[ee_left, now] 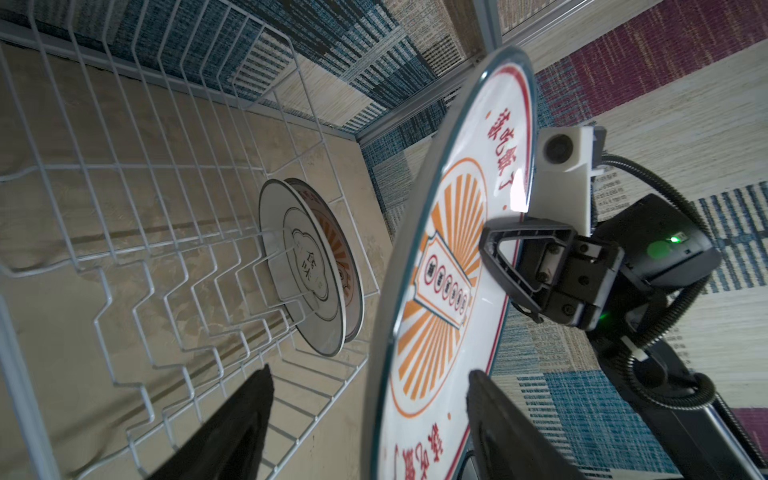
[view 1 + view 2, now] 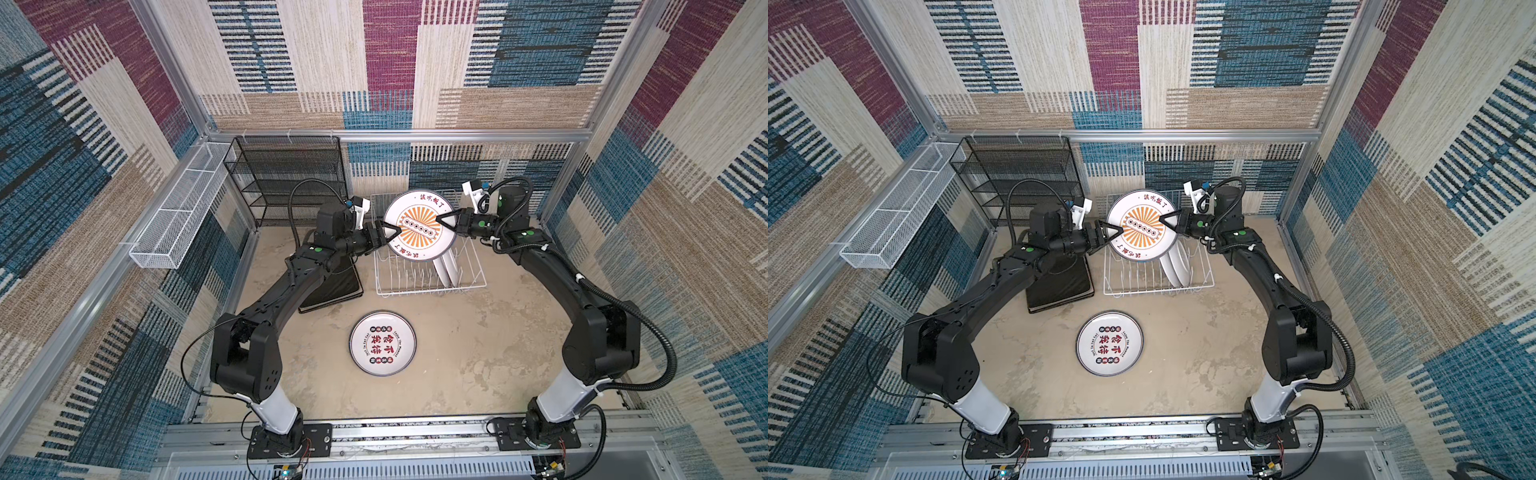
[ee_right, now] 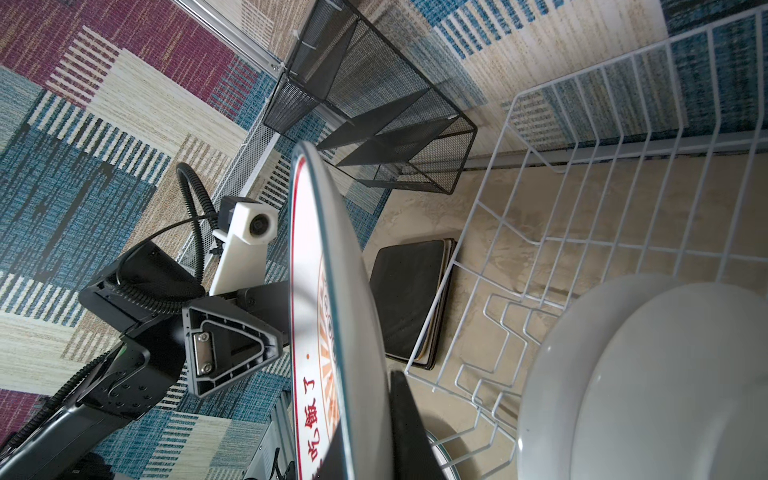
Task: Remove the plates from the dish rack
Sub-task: 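Grasp the plate rim again with the left gripper beside the right gripper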
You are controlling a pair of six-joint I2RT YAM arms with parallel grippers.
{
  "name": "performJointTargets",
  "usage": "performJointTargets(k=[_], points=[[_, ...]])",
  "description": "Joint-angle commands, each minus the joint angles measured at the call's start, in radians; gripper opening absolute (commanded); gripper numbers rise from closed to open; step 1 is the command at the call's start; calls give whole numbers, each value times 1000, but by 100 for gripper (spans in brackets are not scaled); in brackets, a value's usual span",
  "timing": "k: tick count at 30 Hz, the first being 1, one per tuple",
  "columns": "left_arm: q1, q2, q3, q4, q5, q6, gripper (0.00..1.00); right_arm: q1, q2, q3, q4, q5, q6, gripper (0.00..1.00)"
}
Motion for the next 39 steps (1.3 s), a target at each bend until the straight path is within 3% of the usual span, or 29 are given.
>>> performJointTargets(k=[1,8,16,20,21,26,30,33,34,39], points=[[-1,19,13,125,48,-81,68,0,17,15,60,-60,43,0],[0,49,8,201,64,-130,41,2,42,22,53,-86,50,0],[-3,76,-1,251,95,-179,23,3,53,8,78,-109,62,0],[-3,73,1,239,94,-171,6,4,61,18,64,-113,52,3],[-2,70,2,234,92,-170,0,4,64,18,61,-113,50,9],[-1,47,1,217,97,-174,0,4,17,-17,74,-22,-1,36],[3,-2,-12,150,68,-149,0,3,-29,-16,31,82,-88,50],[9,-57,-29,88,20,-136,0,4,-68,1,-15,133,-187,72],[10,-78,-38,68,5,-132,0,3,-87,-6,-21,157,-225,96],[18,-169,-52,-79,-30,-91,0,4,-206,-133,35,231,-424,100]])
